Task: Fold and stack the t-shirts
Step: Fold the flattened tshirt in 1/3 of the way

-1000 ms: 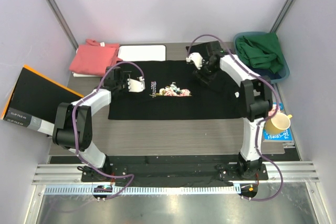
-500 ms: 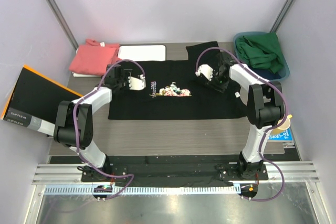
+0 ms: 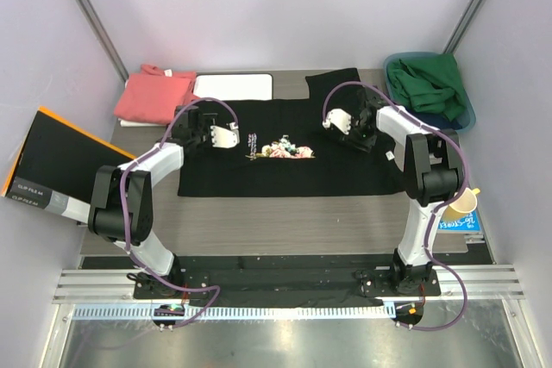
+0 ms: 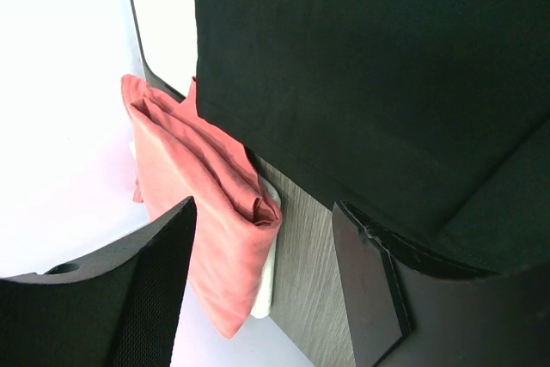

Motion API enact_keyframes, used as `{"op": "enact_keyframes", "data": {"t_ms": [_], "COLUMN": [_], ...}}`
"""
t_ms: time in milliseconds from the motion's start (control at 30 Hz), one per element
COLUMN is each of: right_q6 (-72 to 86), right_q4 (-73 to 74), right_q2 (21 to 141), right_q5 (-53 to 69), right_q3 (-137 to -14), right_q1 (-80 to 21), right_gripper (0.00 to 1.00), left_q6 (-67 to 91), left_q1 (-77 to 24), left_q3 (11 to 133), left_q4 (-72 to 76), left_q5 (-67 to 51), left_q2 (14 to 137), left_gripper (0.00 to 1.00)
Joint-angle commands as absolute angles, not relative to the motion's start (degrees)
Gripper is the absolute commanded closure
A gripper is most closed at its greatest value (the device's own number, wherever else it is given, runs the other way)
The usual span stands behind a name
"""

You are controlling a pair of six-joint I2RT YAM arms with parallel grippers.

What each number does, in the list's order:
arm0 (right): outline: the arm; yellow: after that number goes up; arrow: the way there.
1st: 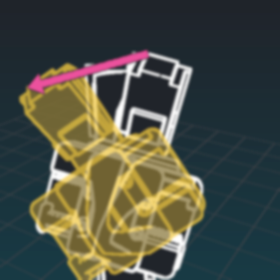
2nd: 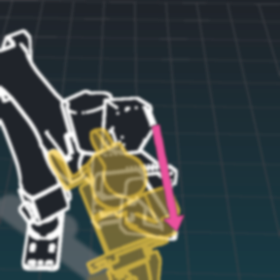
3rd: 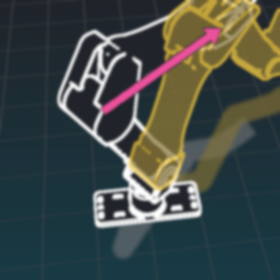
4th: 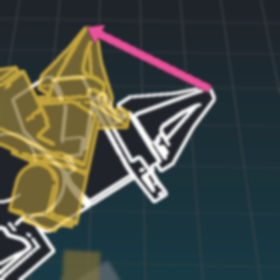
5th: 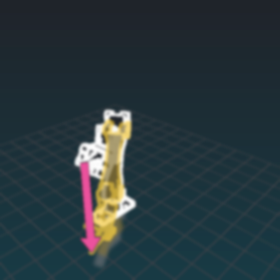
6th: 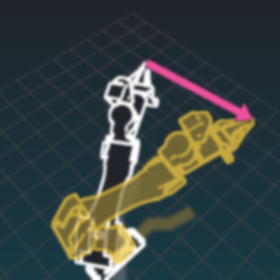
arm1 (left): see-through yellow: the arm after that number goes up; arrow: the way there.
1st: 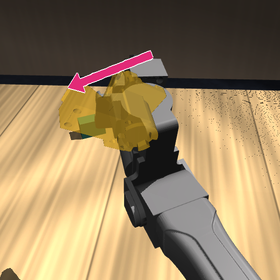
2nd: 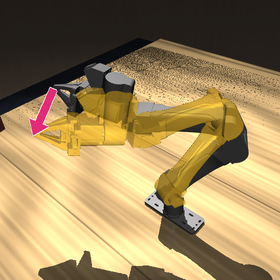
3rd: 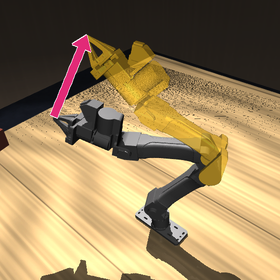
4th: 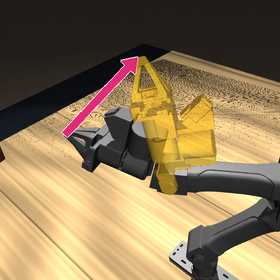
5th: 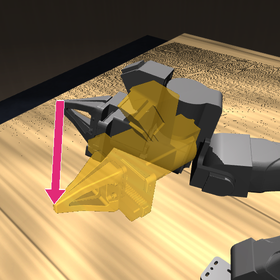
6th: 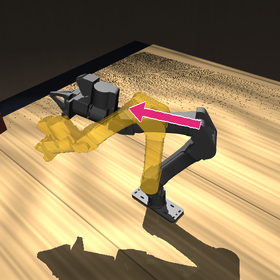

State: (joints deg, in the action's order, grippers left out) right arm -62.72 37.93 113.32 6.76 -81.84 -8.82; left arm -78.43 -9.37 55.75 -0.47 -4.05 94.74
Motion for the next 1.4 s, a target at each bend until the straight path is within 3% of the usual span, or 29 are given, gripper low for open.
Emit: {"op": "enact_keyframes", "data": {"t_ms": [0,700,800,900,1000,1367], "right_q6": [-63.72,-62.14,-61.7,-61.44,-61.52,-62.75], "right_q4": [37.53,38.32,37.88,37.62,37.53,39.64], "right_q2": [113.29,115.66,116.8,117.33,117.16,116.02], "right_q5": [6.68,6.68,6.07,5.54,5.54,5.1], "right_q3": [-82.62,-83.58,-84.46,-85.34,-85.87,-90.61], "right_q1": [-8.53,-8.44,-8.44,-8.53,-8.53,-8.79], "right_gripper": [0.57,0.56,0.66,0.88,0.97,0.99], "left_q6": [-78.66,-79.1,-79.1,-79.1,-79.01,-78.66], "left_q1": [-9.58,-9.76,-9.76,-9.76,-9.76,-10.02], "left_q3": [57.48,59.33,59.33,59.24,59.24,59.5], "left_q4": [0.7,0.35,0.35,0.44,0.44,0.44], "left_q5": [-4.31,-5.01,-4.84,-4.83,-5.01,-5.01], "left_q2": [93.96,95.54,95.62,95.62,95.62,96.06], "left_gripper": [0.35,0.35,0.35,0.35,0.35,0.35]}}
